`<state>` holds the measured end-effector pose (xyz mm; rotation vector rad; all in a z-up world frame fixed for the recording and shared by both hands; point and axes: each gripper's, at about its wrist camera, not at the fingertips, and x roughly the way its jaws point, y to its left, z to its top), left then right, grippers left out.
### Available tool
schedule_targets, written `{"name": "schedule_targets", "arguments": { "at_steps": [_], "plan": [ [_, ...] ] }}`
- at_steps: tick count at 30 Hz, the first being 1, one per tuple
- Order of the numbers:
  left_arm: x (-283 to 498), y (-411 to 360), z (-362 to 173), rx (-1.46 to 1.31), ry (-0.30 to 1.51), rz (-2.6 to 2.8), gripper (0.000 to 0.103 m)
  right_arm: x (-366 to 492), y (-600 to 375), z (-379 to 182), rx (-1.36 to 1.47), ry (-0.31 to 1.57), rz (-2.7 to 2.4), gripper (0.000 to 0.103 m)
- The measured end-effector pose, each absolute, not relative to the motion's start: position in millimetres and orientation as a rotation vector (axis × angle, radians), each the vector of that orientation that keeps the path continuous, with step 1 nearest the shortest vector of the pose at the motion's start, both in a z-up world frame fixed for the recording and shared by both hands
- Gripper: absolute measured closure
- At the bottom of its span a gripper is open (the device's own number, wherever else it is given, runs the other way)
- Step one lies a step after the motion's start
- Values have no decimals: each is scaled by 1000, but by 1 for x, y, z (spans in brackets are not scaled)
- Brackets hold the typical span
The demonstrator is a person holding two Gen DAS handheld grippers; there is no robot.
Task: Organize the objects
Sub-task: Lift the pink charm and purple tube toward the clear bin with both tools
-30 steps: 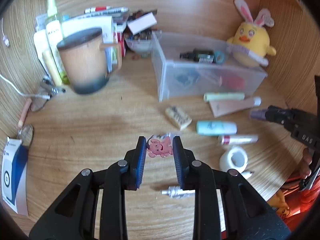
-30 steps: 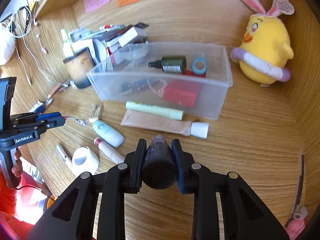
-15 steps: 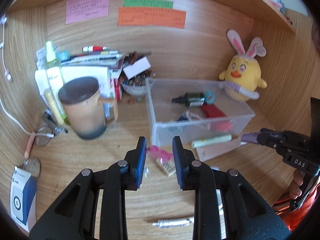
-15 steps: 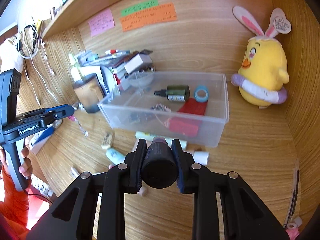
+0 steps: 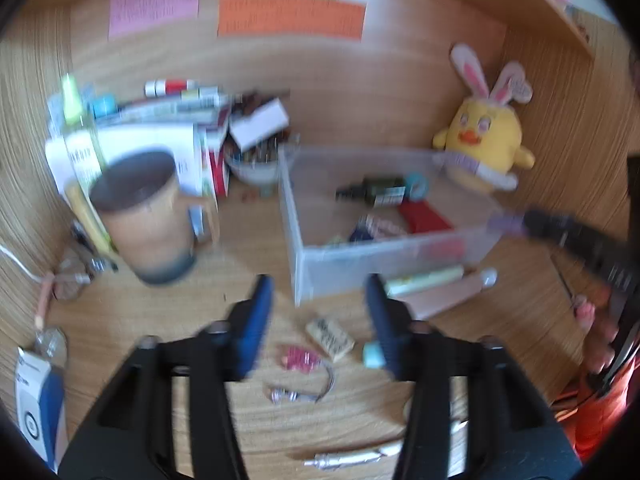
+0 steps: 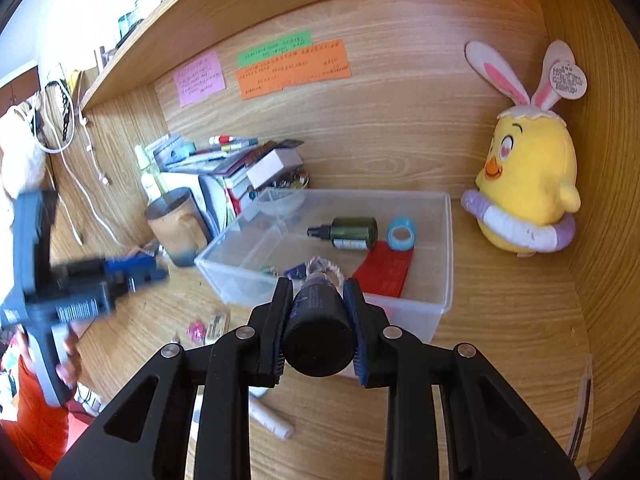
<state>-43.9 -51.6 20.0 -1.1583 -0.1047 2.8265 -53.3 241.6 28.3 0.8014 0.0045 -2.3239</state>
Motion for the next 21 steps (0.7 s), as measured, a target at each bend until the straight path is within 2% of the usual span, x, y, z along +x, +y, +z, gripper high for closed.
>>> {"name": "schedule_targets", "arguments": {
  "at_steps": [10,17,19,21],
  "plan": [
    [-58,-60,-53,-1467,-80,2698,42,-73,236,37,780,-14,-2356,79],
    [-60,-65,-59,-1427,-104,2718,42,-86,230,34,808,-3,-2374,79],
    [-58,-63,-59,-1416,-95,2718,49,-90,230,36,804,-7,-2388,79],
    [-56,-61,-59,-1420,-70,2718,73,-95,230,38,801,-10,-2401,79]
  ]
}}
